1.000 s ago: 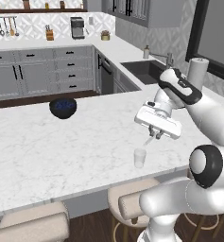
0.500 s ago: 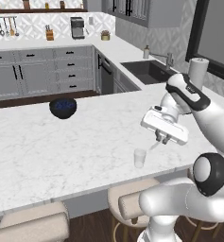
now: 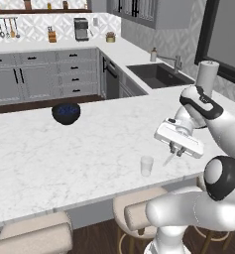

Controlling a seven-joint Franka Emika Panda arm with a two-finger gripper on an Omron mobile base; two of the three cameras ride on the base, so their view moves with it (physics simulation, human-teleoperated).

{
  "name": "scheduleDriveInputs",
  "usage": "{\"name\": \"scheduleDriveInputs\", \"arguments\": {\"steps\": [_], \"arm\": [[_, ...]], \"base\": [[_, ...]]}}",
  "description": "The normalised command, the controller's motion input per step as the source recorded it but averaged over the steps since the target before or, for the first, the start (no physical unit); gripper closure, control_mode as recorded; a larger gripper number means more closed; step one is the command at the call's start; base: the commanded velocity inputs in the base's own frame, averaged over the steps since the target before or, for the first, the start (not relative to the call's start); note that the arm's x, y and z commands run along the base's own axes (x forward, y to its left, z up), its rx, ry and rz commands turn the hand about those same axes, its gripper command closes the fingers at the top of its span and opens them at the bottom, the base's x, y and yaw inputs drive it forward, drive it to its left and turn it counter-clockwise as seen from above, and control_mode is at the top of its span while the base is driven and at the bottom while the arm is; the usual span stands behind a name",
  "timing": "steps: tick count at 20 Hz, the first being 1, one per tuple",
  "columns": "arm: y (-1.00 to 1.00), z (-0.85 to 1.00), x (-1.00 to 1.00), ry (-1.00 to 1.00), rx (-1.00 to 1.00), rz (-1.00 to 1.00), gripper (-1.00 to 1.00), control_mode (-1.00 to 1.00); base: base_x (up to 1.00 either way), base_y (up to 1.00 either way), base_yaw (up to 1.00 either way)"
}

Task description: Take a straw from the drawer in front and place it inside the glass cup on the dining counter.

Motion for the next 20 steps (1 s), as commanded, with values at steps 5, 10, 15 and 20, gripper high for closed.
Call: {"name": "scheduleDriveInputs", "arguments": {"steps": [5,10,15,20], "arm": [[-0.05,-0.06,0.12,0.09,0.0,0.0,1.0,-1.0],[0.0,0.08,0.12,0.01,0.0,-0.02,1.0,-1.0],[0.0,0.05,0.18,0.01,0.0,-0.01,1.0,-1.0],[0.01,-0.01,0.34,0.01,0.0,0.0,1.0,-1.0]], "base": [[0.0,0.0,0.0],[0.0,0.0,0.0],[0.0,0.0,0.0],[0.0,0.0,0.0]]}}
